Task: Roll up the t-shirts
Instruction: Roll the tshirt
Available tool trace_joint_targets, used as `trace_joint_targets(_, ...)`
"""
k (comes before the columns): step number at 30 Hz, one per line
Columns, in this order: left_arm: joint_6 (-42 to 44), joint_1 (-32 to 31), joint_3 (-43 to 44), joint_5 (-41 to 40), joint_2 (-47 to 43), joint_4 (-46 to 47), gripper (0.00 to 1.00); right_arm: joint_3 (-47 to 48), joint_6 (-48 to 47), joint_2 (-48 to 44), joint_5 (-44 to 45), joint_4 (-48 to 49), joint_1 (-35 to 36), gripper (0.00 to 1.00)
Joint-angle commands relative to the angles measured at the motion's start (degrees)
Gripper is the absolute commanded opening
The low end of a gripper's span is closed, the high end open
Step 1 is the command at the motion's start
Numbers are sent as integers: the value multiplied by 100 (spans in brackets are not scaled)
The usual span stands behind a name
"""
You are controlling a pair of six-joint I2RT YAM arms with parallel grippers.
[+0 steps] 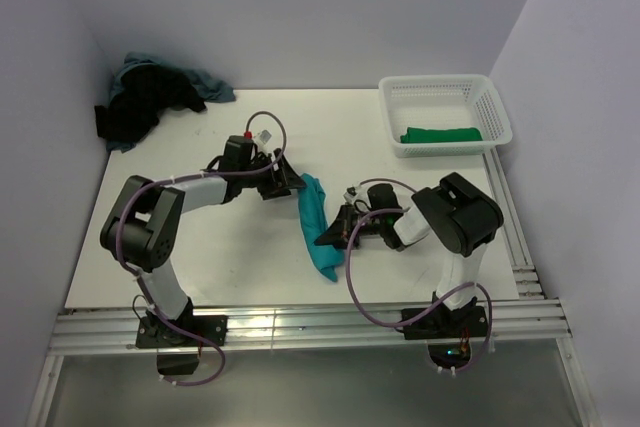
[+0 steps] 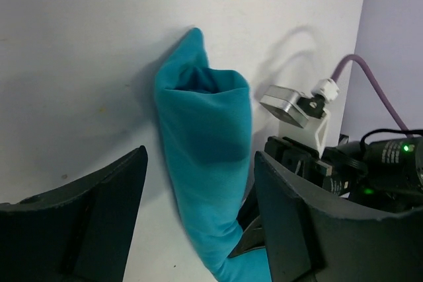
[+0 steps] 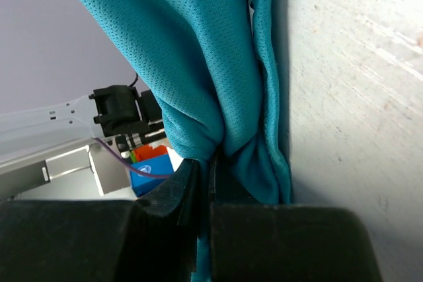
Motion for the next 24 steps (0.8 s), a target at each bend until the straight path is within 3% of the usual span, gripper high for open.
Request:
trace_joint_targets(1,131,-87,-28,309,-5,591,72,-55,-115,299,99,-761,18,0)
trace_joint_targets(11,280,-421,454,-33,672,338,72,304,-554,326,108,-1656,9,0)
trace_joint_targets(16,736,-614,1262,-445,1146,-556,67,524,-905,405,90,-2131,9,0)
trace_joint_targets(19,1035,-781,1876,-718,1436,-1434,49,700,-1108,431,99,-2571,9,0)
trace_joint_targets(20,1080,-851,2018,-928,1515,-1629,31,770,-1204,431,108,-2719,9,0)
trace_joint_targets(21,1115,-887,2142,-1052,1646,-1840,24,814,-1266,431,116,-2834,9,0)
trace_joint_targets(24,1177,-957,2362,-1350,1727,-2211,17,981,-1494,440,143,-3177,9,0)
